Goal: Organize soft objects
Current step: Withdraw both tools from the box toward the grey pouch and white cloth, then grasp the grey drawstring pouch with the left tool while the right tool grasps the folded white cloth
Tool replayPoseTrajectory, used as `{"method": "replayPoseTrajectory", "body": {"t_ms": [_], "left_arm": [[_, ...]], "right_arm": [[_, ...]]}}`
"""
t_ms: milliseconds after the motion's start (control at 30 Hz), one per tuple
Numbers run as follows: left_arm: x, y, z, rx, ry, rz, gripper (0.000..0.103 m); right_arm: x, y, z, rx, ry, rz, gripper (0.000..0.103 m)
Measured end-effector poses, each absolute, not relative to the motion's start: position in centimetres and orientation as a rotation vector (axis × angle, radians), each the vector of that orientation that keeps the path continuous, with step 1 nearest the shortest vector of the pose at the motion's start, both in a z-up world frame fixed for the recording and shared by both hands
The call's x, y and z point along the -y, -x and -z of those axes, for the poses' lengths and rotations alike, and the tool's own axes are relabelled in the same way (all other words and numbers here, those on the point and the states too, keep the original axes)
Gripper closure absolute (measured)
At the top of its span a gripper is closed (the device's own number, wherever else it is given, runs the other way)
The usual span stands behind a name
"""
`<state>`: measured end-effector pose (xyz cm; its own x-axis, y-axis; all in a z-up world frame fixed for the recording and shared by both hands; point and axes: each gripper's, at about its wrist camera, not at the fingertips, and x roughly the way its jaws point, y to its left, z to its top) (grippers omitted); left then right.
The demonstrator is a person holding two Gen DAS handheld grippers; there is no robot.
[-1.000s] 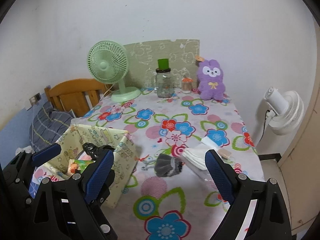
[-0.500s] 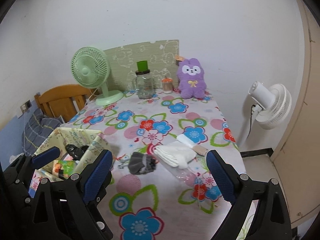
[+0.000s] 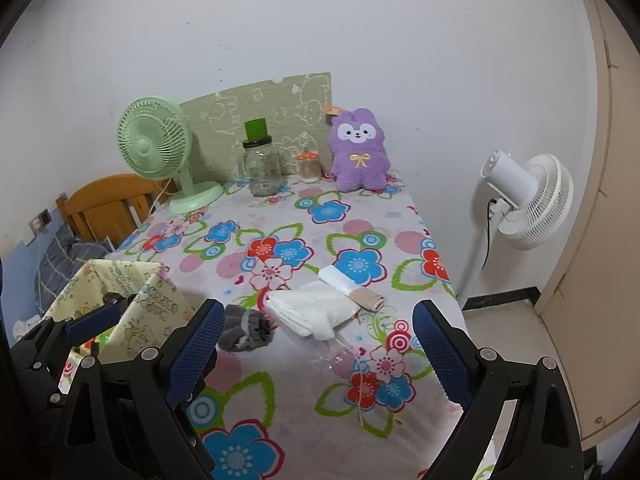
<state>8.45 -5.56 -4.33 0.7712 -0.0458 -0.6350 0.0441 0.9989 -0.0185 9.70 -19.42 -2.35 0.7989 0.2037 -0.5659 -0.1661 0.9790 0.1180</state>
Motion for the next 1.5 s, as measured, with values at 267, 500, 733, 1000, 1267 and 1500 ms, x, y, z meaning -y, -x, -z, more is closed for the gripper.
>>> {"method": "replayPoseTrajectory", "body": {"t_ms": [267,500,733,1000,1267,1500], "left_arm": [[6.3,-10.3,5.7,-0.730,0.019,0.036,0.001],[6.6,-12.5,7.3,-0.779,0.022,0.019,0.006],[6.9,-14.1,8.4,-0.802,0.002,0.010,0.007],[6.9,-15.5,9.9,-0.846,0.008,0.003,0.011],[6.4,-17.0,11.3,-0.897,0.028,-0.013,0.014],[6.1,-18.0,12.4,-0.937,0.040,-0.026,0.020]], "right_arm": [[20.4,-11.6,3.8,-0.646,-0.074,-0.194,0.007],[20.5,-13.7,5.2,-0.683,-0.069,-0.199,0.007],[20.4,-15.4,6.4,-0.700,-0.063,-0.202,0.006],[19.7,-16.8,7.7,-0.736,-0.047,-0.217,0.006],[19.1,-18.4,8.8,-0.767,-0.036,-0.230,0.006],[18.4,-19.8,9.8,-0.800,-0.025,-0.245,0.006]]}}
